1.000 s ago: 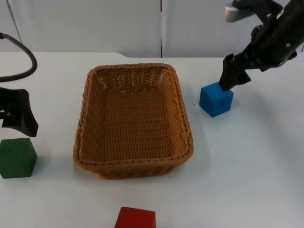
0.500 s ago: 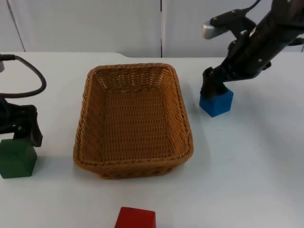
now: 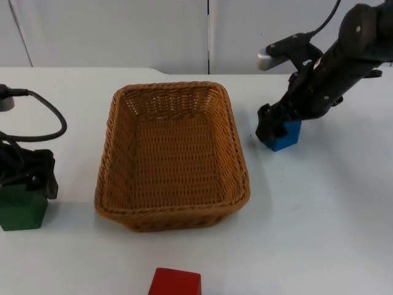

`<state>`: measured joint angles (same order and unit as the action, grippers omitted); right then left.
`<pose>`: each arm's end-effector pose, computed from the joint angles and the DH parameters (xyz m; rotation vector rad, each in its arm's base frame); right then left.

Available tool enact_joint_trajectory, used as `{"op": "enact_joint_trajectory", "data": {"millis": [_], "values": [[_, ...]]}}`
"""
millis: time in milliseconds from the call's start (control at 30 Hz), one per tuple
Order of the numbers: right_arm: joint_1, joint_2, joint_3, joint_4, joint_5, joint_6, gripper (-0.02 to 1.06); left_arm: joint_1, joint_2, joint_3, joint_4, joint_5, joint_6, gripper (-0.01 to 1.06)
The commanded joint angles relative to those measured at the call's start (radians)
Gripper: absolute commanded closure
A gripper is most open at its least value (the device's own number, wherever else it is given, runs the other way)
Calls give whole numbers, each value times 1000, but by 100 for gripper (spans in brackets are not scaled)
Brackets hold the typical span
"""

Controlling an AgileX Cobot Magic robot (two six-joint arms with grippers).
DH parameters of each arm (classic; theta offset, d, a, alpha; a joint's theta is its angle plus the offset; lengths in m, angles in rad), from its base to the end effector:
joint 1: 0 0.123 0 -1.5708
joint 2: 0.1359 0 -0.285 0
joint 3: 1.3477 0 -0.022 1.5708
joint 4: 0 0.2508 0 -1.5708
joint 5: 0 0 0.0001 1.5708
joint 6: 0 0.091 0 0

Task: Pick up one cube with each hand and place exactly two cubes into the same basket, leaving the remaining cube outside.

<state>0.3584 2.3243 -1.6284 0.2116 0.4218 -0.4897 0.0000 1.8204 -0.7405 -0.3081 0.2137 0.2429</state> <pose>0.4532 0.1781 0.0997 -0.8633 2.4450 0.1343 0.2957 -0.0059 0.1045 -0.0642 2.7669 -0.1044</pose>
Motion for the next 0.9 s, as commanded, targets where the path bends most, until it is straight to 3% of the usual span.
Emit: {"op": "enact_joint_trajectory", "data": {"millis": [0,767,867], "values": [[3,7,-7,1,-13,3,-1,2,15,-3,6,-32,0,0],[3,28,-7,3,-43,3,0,2,83,-3,8,-94,0,0],[3,28,-7,3,-43,3,9,2,83,-3,8,-94,0,0]]}}
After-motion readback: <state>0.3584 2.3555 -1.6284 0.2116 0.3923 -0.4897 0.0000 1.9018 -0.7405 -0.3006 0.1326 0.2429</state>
